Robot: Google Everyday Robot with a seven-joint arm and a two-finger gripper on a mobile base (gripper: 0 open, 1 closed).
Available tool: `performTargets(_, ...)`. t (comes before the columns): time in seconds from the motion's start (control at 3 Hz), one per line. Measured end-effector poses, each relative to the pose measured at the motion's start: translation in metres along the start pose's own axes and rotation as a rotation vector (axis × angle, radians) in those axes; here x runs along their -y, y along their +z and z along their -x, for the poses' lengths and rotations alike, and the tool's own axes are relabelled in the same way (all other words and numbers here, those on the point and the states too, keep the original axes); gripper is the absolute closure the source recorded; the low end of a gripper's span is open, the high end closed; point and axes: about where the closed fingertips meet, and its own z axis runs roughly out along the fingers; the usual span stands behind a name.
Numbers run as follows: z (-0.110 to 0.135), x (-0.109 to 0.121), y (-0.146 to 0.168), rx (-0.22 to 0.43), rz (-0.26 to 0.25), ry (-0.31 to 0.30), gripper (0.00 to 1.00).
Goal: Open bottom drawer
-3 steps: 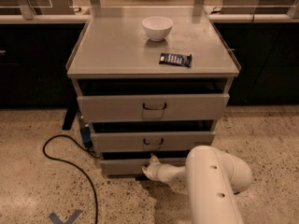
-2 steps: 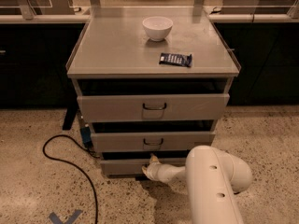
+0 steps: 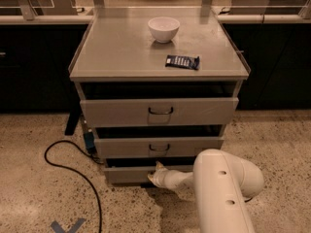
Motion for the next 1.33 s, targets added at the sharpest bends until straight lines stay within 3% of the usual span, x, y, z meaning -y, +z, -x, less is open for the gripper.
performTargets(0.67,0.009,0.002,-0.013,0.029,-0.022,-0.025,1.00)
performTargets(1.0,0.042,0.018,-0.049,0.111,-0.095,-0.081,1.00)
performTargets(1.33,0.037,0.025,-0.122,0.179,-0.246,-0.062,1.00)
